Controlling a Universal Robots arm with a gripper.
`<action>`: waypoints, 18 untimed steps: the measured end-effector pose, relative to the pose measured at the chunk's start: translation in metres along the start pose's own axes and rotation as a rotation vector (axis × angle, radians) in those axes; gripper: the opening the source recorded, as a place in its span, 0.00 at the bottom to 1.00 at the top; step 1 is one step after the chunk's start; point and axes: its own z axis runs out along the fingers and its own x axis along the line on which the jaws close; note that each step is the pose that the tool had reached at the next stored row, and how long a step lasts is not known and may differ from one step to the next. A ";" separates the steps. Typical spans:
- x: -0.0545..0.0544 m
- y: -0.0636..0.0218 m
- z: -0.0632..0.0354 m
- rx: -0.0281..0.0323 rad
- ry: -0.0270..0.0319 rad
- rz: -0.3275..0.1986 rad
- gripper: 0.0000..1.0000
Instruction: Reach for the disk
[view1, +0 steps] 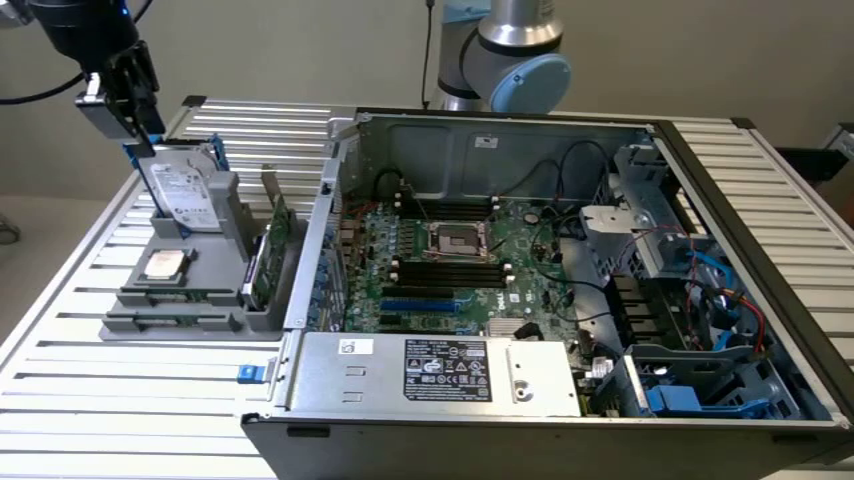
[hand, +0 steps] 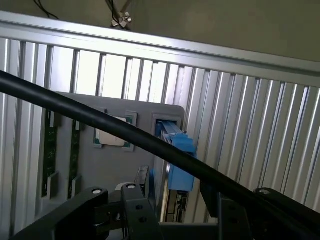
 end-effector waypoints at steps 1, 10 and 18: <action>0.000 0.0003 0.0008 -0.0001 -0.0005 0.001 0.54; 0.000 0.0018 0.0099 -0.0007 -0.0031 0.006 0.54; 0.000 0.0019 0.0185 -0.0019 -0.0044 0.015 0.54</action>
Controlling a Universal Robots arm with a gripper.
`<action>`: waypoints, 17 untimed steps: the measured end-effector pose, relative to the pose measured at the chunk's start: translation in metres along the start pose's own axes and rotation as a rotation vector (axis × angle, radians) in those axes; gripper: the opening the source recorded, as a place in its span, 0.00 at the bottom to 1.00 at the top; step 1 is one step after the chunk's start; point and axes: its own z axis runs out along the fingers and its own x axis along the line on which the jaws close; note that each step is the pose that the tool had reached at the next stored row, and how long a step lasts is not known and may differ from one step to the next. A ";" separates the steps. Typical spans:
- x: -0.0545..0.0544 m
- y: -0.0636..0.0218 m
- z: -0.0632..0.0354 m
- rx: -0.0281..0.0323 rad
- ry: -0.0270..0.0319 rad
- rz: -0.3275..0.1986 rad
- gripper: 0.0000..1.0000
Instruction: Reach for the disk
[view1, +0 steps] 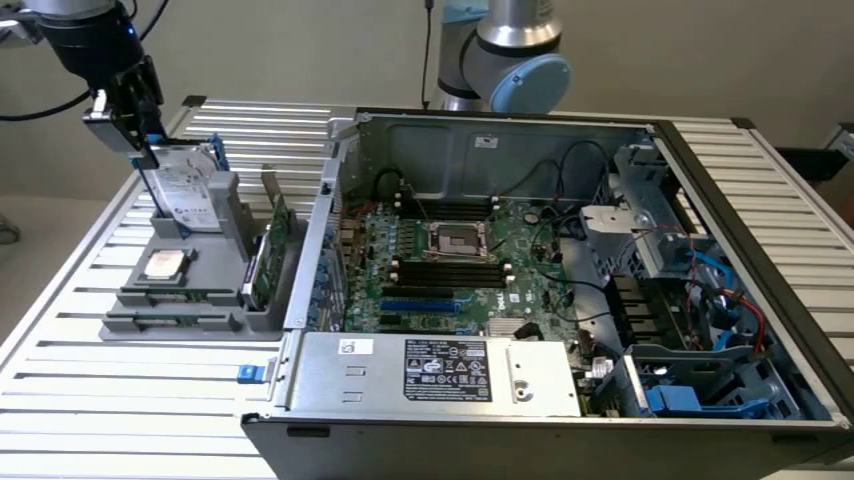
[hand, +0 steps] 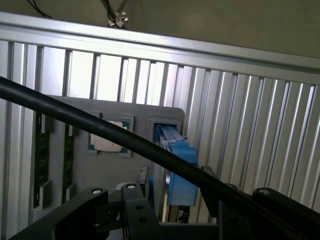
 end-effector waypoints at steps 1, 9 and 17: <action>0.000 0.0000 0.0012 0.0000 -0.0001 0.002 0.54; 0.000 0.0014 0.0086 0.0008 -0.0079 0.010 0.54; 0.000 0.0035 0.0140 0.0029 -0.0225 0.031 0.54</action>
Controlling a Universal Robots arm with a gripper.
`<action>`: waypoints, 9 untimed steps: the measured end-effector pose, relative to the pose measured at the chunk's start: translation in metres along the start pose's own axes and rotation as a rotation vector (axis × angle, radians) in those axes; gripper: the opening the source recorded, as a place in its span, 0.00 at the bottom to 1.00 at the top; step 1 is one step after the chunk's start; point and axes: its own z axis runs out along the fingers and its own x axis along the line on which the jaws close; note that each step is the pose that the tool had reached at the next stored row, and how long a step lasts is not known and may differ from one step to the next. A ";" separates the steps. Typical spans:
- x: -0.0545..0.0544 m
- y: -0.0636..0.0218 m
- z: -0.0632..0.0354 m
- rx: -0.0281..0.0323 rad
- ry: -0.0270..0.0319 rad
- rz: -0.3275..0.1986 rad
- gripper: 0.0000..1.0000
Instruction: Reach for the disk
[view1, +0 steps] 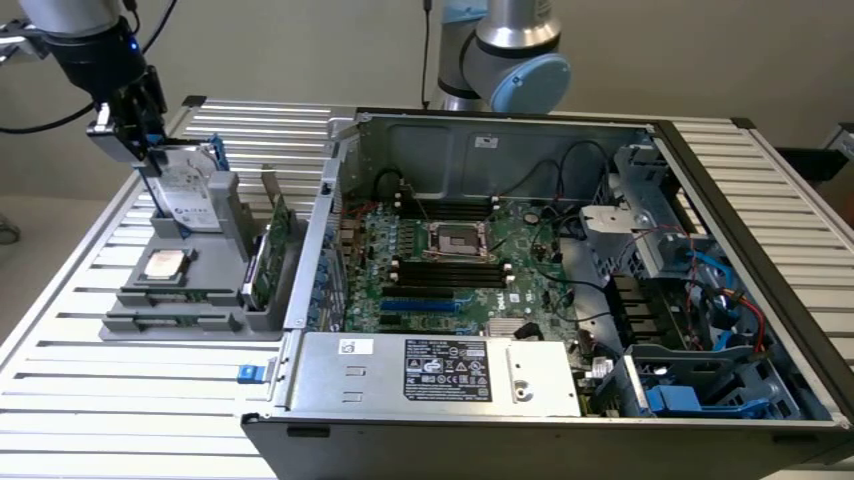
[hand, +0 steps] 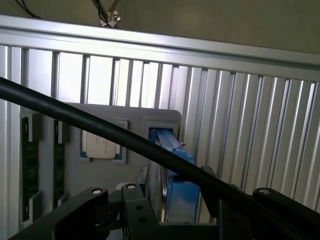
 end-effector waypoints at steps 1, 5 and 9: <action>0.000 0.0001 0.0002 0.0006 -0.0036 0.004 0.54; 0.001 0.0009 0.0007 0.0022 -0.0167 0.020 0.54; 0.003 0.0017 0.0011 0.0028 -0.0280 0.035 0.54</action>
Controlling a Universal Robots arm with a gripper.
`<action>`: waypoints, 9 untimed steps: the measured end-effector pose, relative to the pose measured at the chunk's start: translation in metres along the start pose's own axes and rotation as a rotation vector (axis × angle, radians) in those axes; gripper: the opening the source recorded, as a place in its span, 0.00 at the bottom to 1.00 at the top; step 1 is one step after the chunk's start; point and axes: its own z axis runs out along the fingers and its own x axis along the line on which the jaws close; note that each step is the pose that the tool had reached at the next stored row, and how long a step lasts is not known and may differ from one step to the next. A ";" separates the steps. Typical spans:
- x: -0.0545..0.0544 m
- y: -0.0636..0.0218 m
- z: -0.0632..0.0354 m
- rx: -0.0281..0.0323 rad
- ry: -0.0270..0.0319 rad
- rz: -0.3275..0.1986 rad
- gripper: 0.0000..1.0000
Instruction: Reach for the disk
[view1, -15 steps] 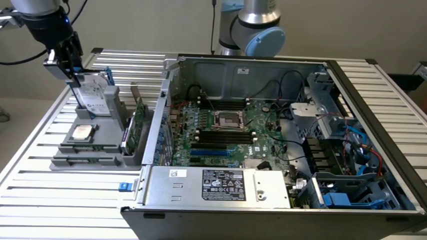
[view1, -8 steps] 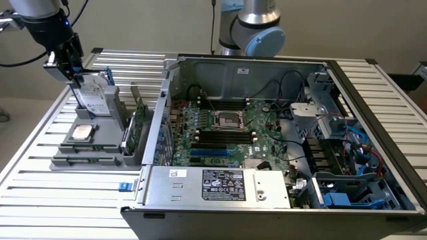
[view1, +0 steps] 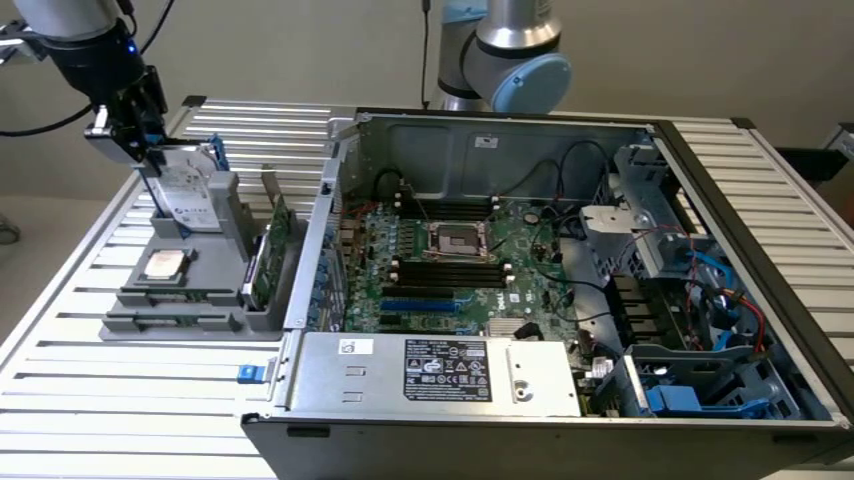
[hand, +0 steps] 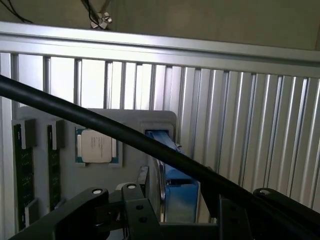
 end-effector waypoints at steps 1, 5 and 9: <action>0.000 0.0000 0.0001 0.0001 -0.0016 0.002 0.54; 0.000 0.0000 0.0006 -0.0102 -0.0036 0.015 0.54; 0.000 0.0001 0.0006 -0.0149 -0.0048 0.024 0.54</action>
